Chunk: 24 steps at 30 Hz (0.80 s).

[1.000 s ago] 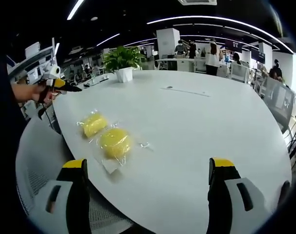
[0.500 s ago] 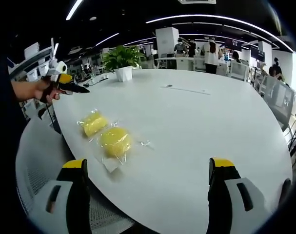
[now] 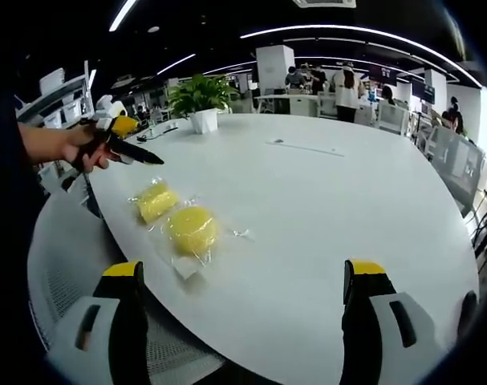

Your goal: Compare the silicone blocks by pressing each to a similar depth, holding the contact briefly, and releasing to observe deformation and rebound differences across the visible hardness samples.

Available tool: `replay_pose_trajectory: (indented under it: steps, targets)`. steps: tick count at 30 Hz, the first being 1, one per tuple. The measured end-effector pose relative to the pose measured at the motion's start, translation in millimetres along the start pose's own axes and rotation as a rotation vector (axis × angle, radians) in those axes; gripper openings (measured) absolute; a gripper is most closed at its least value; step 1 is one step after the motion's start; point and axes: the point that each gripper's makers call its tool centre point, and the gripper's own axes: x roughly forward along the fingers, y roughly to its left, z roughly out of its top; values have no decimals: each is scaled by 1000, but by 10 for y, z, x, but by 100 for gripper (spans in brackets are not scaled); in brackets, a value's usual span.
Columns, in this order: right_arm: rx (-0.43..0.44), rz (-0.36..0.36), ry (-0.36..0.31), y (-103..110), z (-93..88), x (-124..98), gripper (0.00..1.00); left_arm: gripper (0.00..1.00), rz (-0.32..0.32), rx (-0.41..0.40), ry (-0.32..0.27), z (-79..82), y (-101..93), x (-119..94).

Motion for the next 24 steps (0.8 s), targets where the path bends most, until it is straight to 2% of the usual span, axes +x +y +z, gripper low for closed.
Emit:
replay_pose_trajectory:
  steps: [3,6,13,18,22,24]
  targets:
    - [4,-1,2,13,-11,1,96,100,-36,-52,36,-81,-40,84]
    - [5,-4,-1,24,-4,-4,96,100,-39,-79,43,-94,-16,152]
    - [-1,-5,9,53,-43,-33,96,97,-26,-227,92,-176,108,328]
    - [8,-10,15,54,-79,-58,96,93,-9,-256,122,-211,201,461]
    - [12,-14,16,66,-95,-68,96,93,-23,-298,177,-287,154,575]
    - [15,-16,15,69,-101,-69,96,92,-12,-283,207,-332,171,632]
